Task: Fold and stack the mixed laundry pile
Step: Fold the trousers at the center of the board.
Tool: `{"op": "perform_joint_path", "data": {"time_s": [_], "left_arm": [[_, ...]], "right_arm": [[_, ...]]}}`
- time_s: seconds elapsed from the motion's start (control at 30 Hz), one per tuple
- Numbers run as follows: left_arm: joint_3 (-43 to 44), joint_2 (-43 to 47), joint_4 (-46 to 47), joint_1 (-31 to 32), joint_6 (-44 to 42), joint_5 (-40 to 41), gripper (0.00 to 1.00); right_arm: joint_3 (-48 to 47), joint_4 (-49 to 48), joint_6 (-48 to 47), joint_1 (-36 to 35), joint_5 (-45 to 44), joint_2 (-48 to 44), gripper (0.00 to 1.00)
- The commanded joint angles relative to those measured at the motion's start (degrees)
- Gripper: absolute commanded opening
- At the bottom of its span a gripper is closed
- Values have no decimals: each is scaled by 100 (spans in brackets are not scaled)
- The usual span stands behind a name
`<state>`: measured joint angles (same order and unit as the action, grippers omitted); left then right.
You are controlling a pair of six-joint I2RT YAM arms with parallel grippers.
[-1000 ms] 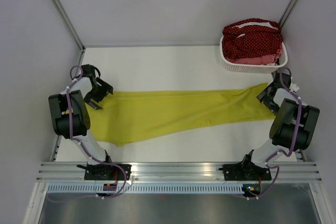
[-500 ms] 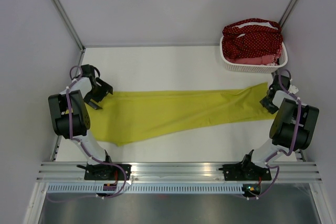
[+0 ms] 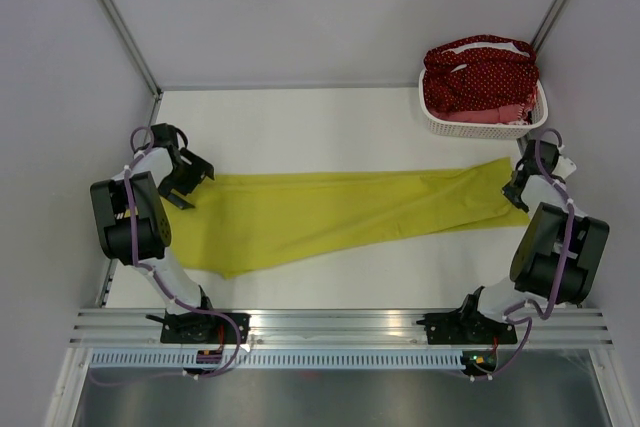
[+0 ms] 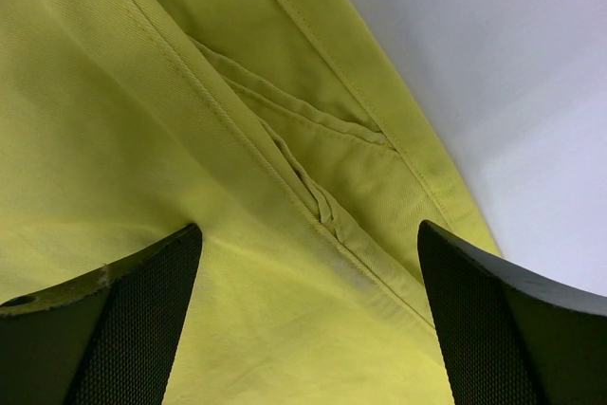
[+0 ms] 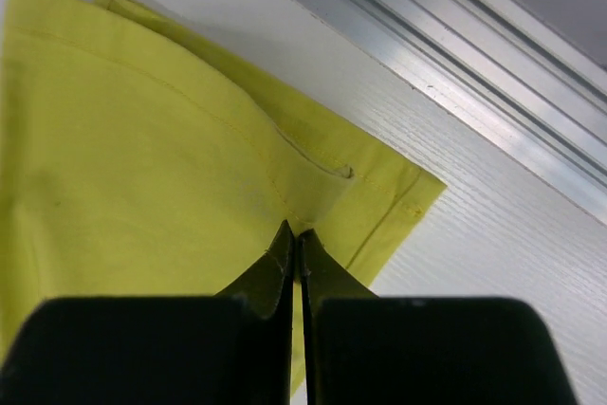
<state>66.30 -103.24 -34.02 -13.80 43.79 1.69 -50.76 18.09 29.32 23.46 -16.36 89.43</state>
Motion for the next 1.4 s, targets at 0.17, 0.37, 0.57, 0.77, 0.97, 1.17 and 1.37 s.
{"op": "perform_joint_path", "data": {"time_s": [0.17,0.37,0.57,0.77,0.97,1.17,1.37], "left_arm": [[-179,-284,229,-158,-125,121,100],[-170,-302,238,-158,-134,68,100],[-179,-293,229,-158,-160,42,100],[-188,-276,255,-167,-178,-29,99],[-188,-284,273,-158,-204,-90,100],[-179,-293,282,-158,-231,-108,100],[-179,-328,282,-158,-275,-82,100]], "right_arm": [[153,441,-75,35,-772,-1085,0],[243,336,-366,62,-1106,-665,1],[-276,635,-339,71,-1213,224,58],[40,257,-681,-8,-484,-838,82],[190,-252,-919,-963,1326,-1367,98],[217,-973,-489,-2669,2234,-709,98],[-257,-1044,-576,-3023,1831,399,98]]}}
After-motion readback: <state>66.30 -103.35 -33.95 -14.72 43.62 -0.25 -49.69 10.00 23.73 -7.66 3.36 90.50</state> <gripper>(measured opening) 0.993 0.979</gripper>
